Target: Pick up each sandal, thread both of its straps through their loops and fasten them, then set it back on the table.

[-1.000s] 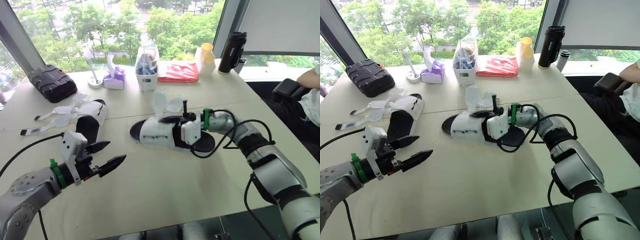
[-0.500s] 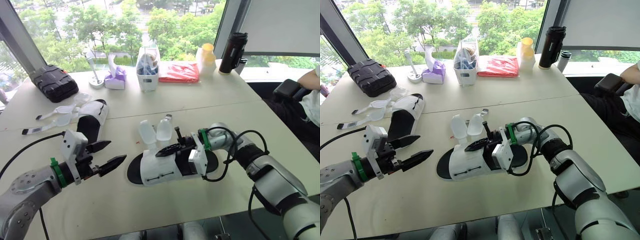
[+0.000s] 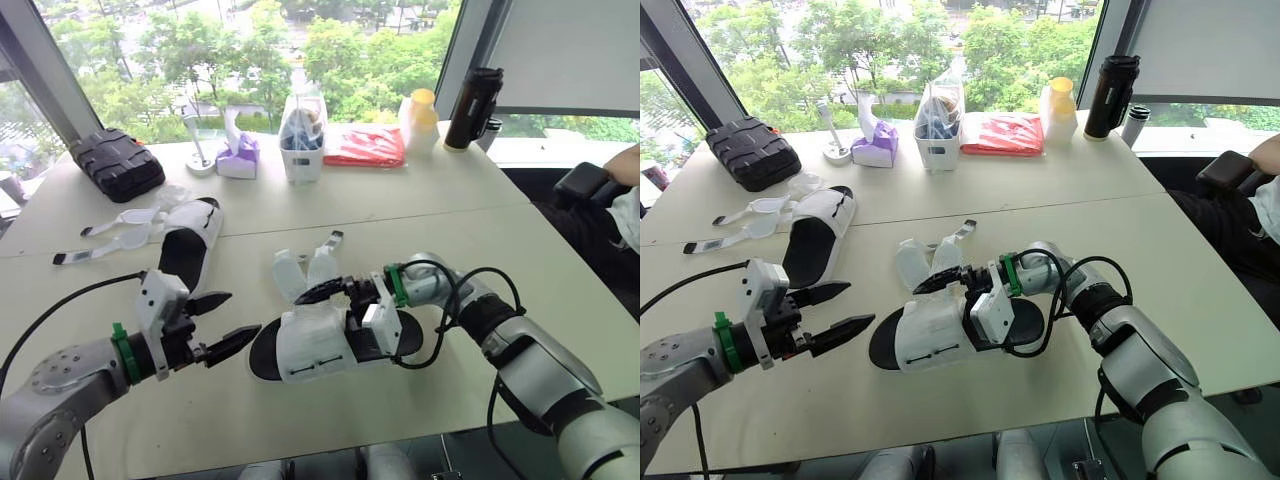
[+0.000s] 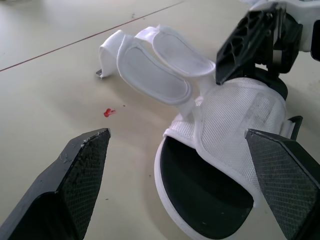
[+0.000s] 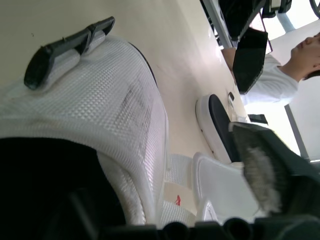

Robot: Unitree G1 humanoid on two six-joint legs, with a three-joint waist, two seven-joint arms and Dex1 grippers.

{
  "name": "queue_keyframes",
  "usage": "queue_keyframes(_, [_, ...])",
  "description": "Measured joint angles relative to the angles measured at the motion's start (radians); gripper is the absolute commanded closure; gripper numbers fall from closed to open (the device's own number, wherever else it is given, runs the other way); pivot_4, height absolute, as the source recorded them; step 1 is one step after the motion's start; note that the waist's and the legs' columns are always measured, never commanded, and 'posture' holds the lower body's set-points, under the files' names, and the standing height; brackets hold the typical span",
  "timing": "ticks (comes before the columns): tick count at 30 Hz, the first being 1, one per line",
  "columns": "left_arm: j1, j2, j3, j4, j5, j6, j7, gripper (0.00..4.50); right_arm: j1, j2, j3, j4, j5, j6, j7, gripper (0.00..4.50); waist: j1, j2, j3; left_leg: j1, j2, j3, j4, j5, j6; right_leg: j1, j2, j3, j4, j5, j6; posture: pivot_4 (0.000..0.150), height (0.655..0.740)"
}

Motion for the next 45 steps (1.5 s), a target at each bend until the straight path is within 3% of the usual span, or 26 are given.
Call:
queue_keyframes(3, [0.01,0.005,-0.018,-0.003,0.009,-0.005,-0.023,0.0,0.011,-0.055,-0.002,-0.054,0.02,0.072,0.049,0.07,0.002,0.0,0.0,0.0,0.0,0.0,0.0,0.0,0.0,0.0,0.0,0.0,0.0,0.0,0.0,0.15,0.74])
queue_keyframes(12, [0.067,0.086,-0.088,0.035,0.154,-0.123,-0.19,0.0,0.196,-0.399,-0.125,-0.553,0.405,0.736,0.384,0.07,0.008,0.001,0.0,0.0,0.001,0.0,0.0,-0.004,0.007,0.001,0.0,0.0,-0.001,0.0,0.0,0.15,0.74])
queue_keyframes(15, [0.057,0.082,-0.104,0.071,0.184,-0.185,-0.244,0.86,0.207,-0.432,-0.211,-0.659,0.486,0.935,0.409,0.0,0.004,0.001,0.0,0.0,0.002,0.001,0.001,-0.004,0.007,0.001,0.0,0.0,-0.001,0.0,0.0,0.15,0.74])
queue_keyframes(22, [0.006,0.059,-0.211,0.198,0.287,-0.311,-0.338,4.45,0.255,-0.383,-0.349,-0.806,0.556,1.235,0.363,0.0,0.016,0.001,0.0,0.0,0.005,0.002,0.001,-0.004,0.007,0.001,0.0,-0.001,-0.001,0.0,0.0,0.15,0.74])
queue_keyframes(40, [-0.221,-0.058,-0.458,0.331,0.422,-0.319,-0.336,4.45,0.285,-0.289,-0.436,-0.877,0.508,1.379,0.343,0.0,0.031,0.0,0.0,-0.001,0.005,0.002,0.002,-0.004,0.007,0.001,0.0,-0.002,-0.001,0.001,0.0,0.15,0.74])
queue_keyframes(45, [-0.263,-0.1,-0.488,0.37,0.44,-0.324,-0.338,4.45,0.282,-0.271,-0.441,-0.879,0.544,1.549,0.335,0.0,0.036,0.0,0.0,0.0,0.004,0.001,0.004,-0.004,0.007,0.003,-0.001,-0.002,-0.001,0.001,-0.001,0.15,0.74])
